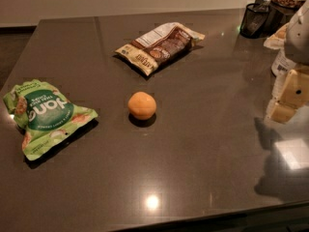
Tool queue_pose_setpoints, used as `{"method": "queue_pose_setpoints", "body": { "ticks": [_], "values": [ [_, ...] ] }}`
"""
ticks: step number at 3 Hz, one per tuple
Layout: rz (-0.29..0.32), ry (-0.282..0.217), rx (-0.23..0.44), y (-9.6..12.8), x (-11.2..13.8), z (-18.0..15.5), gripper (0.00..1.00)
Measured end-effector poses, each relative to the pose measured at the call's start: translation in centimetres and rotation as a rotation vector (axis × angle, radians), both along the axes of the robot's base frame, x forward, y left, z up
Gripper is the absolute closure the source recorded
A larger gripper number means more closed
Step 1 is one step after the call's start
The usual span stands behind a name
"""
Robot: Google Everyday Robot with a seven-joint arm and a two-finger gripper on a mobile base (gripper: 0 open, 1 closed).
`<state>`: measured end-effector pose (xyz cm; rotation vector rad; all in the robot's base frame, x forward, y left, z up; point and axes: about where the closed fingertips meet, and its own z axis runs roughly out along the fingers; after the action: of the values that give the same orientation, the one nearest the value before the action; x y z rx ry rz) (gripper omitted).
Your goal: Pick brown chip bag
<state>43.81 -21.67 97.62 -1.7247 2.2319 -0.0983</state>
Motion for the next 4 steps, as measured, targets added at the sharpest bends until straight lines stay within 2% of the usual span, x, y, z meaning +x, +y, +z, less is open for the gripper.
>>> {"method": "queue_pose_setpoints", "body": {
  "ticks": [1, 2, 4],
  "values": [
    [0.0, 0.0, 0.0, 0.0, 0.0, 0.0, 0.0],
    [0.002, -0.029, 0.019, 0.6, 1.5, 0.5, 0.0],
    [0.004, -0.08, 0.108, 3.2, 9.8, 0.2, 0.0]
  ]
}}
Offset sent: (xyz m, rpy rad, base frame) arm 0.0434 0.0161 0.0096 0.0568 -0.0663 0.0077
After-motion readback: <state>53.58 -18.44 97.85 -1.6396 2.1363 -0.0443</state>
